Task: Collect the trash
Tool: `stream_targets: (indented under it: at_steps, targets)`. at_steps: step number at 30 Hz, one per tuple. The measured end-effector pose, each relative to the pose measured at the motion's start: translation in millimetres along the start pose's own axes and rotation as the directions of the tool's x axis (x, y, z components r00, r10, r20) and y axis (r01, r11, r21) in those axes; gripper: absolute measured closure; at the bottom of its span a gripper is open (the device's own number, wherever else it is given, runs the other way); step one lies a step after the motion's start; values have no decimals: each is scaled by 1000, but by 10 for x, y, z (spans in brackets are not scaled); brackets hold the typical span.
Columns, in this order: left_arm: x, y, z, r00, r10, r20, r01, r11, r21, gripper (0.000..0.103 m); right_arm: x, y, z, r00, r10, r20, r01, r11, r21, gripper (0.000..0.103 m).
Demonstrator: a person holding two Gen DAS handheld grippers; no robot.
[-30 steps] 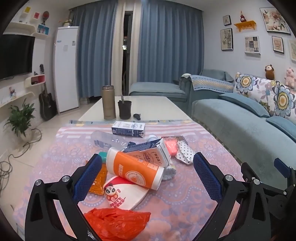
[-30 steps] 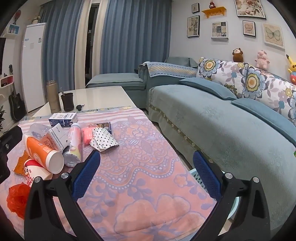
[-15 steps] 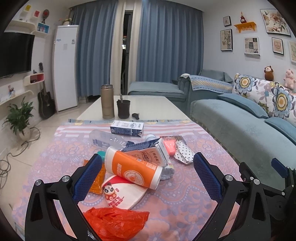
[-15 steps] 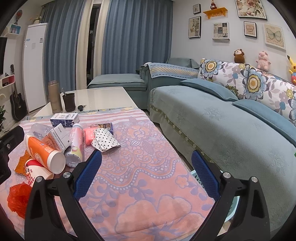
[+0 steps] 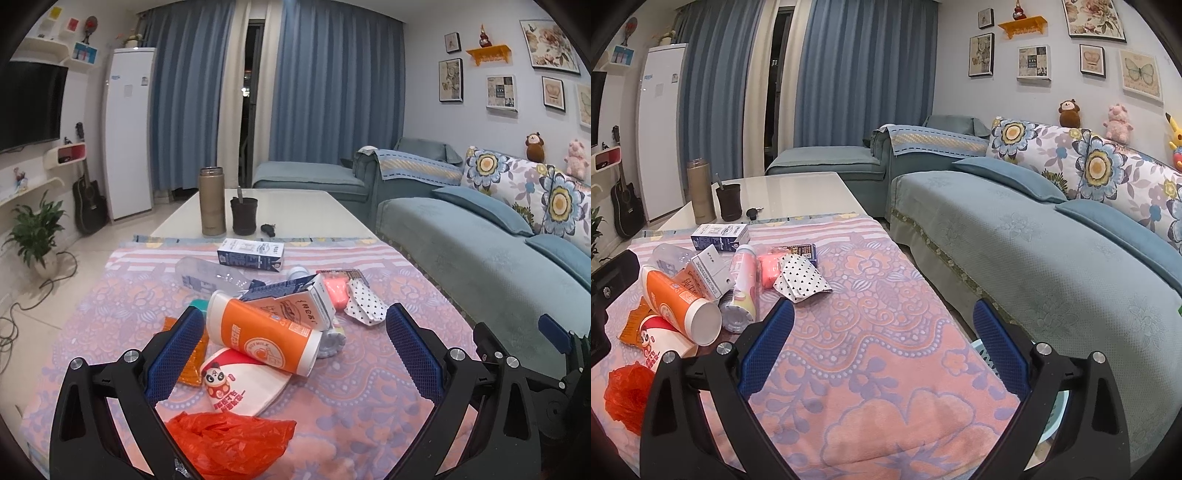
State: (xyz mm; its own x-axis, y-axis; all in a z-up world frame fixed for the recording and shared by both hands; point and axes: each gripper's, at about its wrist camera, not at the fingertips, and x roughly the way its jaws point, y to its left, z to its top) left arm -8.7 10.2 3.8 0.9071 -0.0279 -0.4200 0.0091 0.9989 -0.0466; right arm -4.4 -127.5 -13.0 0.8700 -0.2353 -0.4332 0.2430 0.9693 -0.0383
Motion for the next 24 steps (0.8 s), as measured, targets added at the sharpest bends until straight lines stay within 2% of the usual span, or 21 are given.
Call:
stream_targets:
  at_steps: [4, 8, 11, 13, 15, 17, 19, 21, 23, 24]
  targets:
    - [-23, 16, 20, 1000, -5, 3, 5, 1000, -10, 8, -43, -6, 5, 1000, 0, 13, 0, 1000, -6, 10]
    - [-96, 272, 80, 1000, -24, 3, 24, 998, -58, 8, -72, 29, 40, 1000, 7, 27, -6, 1000, -22, 13]
    - [-184, 584, 93, 1000, -6, -1, 6, 996, -91, 8, -68, 75, 85, 999, 42, 27, -41, 999, -34, 24]
    - [-221, 778, 58, 999, 29, -15, -30, 996, -86, 8, -46, 133, 129, 997, 79, 22, -78, 996, -48, 37]
    - [-224, 940, 7, 999, 23, -43, -27, 996, -85, 8, -24, 192, 158, 995, 101, 21, -100, 993, -63, 43]
    - [-155, 1103, -70, 994, -4, -106, -6, 995, -97, 8, 1, 278, 195, 990, 141, 17, -140, 987, -78, 45]
    - [-6, 1199, -155, 977, -86, -197, 62, 991, -122, 7, 26, 350, 199, 982, 191, 0, -191, 978, -84, 46]
    - [153, 1234, -264, 943, -171, -285, 131, 979, -153, 7, 65, 447, 186, 972, 233, -20, -233, 967, -101, 46]
    - [254, 1202, -356, 918, -203, -339, 160, 976, -150, 8, 98, 543, 160, 962, 270, -33, -272, 954, -129, 46]
    - [289, 1184, -407, 913, -203, -355, 162, 976, -142, 8, 123, 601, 152, 953, 299, -43, -302, 943, -142, 46]
